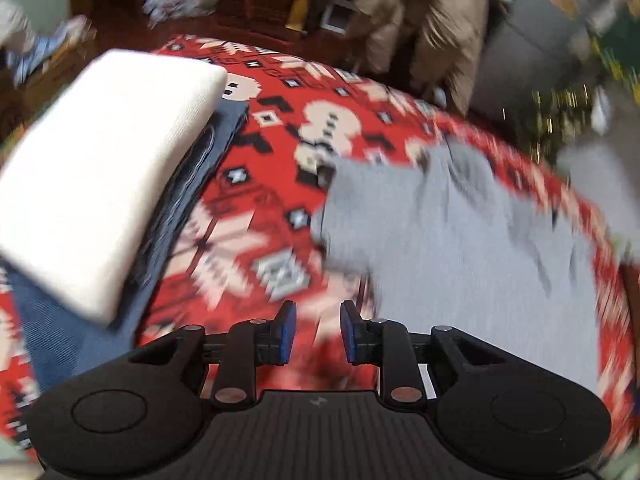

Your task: Fold clothes

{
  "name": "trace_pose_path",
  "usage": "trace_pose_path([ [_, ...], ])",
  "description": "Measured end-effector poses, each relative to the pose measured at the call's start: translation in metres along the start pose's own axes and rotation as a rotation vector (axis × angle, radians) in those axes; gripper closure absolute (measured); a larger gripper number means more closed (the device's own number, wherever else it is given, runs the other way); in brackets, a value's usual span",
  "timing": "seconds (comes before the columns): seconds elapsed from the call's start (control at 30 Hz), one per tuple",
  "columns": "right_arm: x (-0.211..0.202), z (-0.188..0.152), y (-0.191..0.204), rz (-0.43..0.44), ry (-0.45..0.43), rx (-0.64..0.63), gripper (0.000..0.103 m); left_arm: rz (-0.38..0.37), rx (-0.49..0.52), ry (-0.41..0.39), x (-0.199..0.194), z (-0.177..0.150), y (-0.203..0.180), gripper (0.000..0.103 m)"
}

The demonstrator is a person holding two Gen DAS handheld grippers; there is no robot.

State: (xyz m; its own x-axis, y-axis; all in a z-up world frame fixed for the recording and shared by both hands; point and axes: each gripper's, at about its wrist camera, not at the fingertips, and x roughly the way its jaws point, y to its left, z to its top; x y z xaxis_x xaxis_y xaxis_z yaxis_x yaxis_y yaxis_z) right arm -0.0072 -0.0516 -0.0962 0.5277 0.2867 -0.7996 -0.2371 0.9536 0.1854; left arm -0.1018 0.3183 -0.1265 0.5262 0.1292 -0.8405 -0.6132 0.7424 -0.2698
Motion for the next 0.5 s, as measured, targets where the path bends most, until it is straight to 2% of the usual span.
trace_pose_path([
  [0.07,0.01,0.015,0.001,0.007,-0.038,0.017,0.045,-0.025,-0.053,-0.011,0.017,0.018,0.002,0.079],
  [0.23,0.048,0.047,-0.002,0.003,-0.074,0.081,0.046,0.008,-0.077,-0.058,0.056,0.048,0.004,0.072],
  [0.4,0.077,0.062,-0.005,0.044,-0.106,0.141,0.05,-0.1,-0.216,-0.071,0.081,0.069,0.024,0.073],
  [0.5,0.088,0.062,-0.003,0.039,-0.103,0.136,0.051,-0.133,-0.219,-0.071,0.088,0.078,0.022,0.079],
])
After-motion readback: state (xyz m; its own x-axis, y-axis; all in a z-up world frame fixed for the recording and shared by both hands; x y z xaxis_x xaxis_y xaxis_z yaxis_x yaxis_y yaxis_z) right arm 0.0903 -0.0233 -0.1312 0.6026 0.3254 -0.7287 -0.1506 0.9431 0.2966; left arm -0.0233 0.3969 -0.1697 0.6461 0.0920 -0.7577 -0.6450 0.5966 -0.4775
